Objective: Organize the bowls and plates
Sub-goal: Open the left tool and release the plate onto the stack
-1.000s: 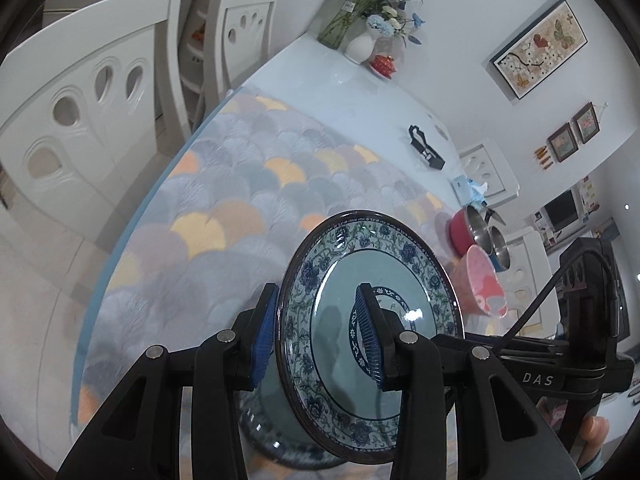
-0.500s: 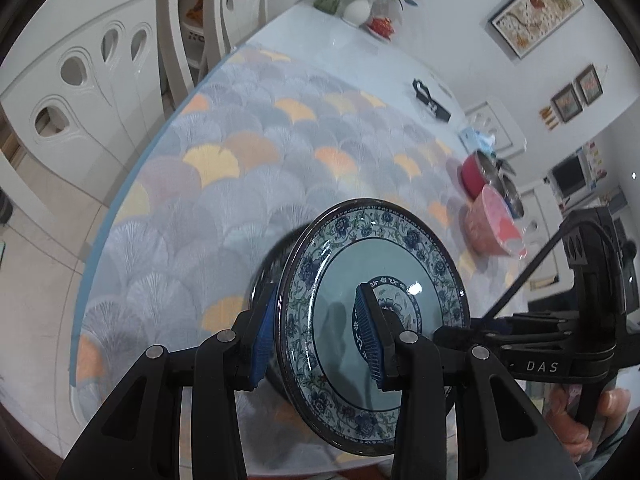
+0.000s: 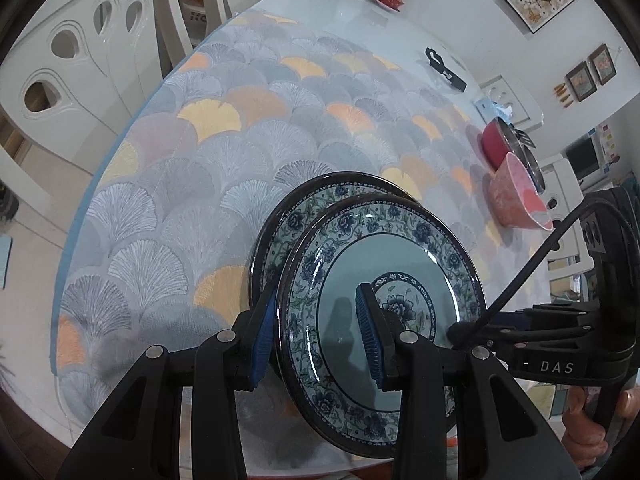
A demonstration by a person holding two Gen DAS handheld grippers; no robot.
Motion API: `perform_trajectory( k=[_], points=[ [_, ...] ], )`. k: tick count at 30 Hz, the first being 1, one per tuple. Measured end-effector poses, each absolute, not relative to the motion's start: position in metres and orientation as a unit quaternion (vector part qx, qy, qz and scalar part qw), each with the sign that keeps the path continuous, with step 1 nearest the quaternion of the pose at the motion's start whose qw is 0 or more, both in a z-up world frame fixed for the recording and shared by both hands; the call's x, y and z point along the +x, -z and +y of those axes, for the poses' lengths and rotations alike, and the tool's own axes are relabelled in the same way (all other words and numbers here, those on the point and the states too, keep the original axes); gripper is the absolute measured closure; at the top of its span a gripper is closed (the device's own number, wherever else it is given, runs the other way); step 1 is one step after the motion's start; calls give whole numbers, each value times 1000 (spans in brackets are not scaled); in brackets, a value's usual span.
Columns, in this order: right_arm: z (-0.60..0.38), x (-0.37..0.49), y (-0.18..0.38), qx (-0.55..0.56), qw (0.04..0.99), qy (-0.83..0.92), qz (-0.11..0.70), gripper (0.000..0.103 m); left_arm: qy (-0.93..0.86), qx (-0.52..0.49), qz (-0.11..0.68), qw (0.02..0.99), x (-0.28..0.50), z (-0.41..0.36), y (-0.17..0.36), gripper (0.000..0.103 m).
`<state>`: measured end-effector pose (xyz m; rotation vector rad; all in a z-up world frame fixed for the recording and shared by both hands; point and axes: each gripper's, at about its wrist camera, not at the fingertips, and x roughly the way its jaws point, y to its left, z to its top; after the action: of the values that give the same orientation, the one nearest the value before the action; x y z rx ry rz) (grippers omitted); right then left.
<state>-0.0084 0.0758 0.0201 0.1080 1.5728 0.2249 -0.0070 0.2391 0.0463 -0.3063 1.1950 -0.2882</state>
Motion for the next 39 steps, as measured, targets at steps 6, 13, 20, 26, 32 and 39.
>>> perform_trajectory(
  k=[6, 13, 20, 26, 32, 39],
  points=[
    [81, -5, -18, 55, 698, -100, 707, 68, 128, -135, 560, 807, -3, 240, -44, 68],
    [76, -4, -25, 67, 701, -107, 702, 68, 120, -157, 553, 809, 5, 249, -48, 65],
    [75, -11, -29, 63, 702, -116, 700, 68, 96, -150, 538, 824, 4, 257, -58, 60],
    [66, -14, -35, 59, 706, -120, 696, 68, 91, -170, 544, 816, 8, 270, -54, 59],
    [74, -13, -32, 56, 701, -125, 700, 68, 98, -176, 563, 801, 3, 264, -40, 59],
    [79, -14, -31, 53, 702, -129, 699, 68, 101, -169, 556, 808, 3, 259, -46, 59]
  ],
)
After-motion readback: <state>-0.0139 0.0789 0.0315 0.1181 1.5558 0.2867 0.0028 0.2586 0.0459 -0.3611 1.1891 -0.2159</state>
